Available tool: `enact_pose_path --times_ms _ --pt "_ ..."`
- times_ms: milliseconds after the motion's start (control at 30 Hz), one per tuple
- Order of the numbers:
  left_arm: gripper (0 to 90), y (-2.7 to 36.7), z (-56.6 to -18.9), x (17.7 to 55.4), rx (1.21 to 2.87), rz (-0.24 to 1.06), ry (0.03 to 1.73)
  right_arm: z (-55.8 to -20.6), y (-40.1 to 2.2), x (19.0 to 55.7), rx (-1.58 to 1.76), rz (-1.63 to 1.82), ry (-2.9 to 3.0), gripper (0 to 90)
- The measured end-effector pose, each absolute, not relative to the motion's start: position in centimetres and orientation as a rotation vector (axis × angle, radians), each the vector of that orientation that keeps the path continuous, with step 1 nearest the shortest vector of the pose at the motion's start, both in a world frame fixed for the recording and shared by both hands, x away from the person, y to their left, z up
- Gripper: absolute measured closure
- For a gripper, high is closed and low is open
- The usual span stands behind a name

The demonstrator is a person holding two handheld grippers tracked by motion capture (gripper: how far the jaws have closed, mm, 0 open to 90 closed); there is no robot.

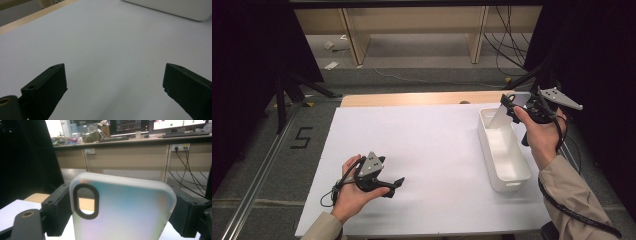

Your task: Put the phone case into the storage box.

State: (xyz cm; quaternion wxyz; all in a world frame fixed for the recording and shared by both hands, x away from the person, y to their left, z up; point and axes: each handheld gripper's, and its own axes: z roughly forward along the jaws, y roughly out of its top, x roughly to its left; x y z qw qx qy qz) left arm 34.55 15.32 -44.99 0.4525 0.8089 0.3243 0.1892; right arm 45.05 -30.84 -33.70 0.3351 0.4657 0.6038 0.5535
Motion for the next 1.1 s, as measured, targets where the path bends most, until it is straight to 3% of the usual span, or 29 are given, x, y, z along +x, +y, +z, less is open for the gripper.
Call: enact_pose_path --times_ms 1100 --pt "4.6 15.1 -45.0 34.6 2.006 0.466 0.791 -34.8 -30.4 46.4 1.226 1.376 1.622 17.9"
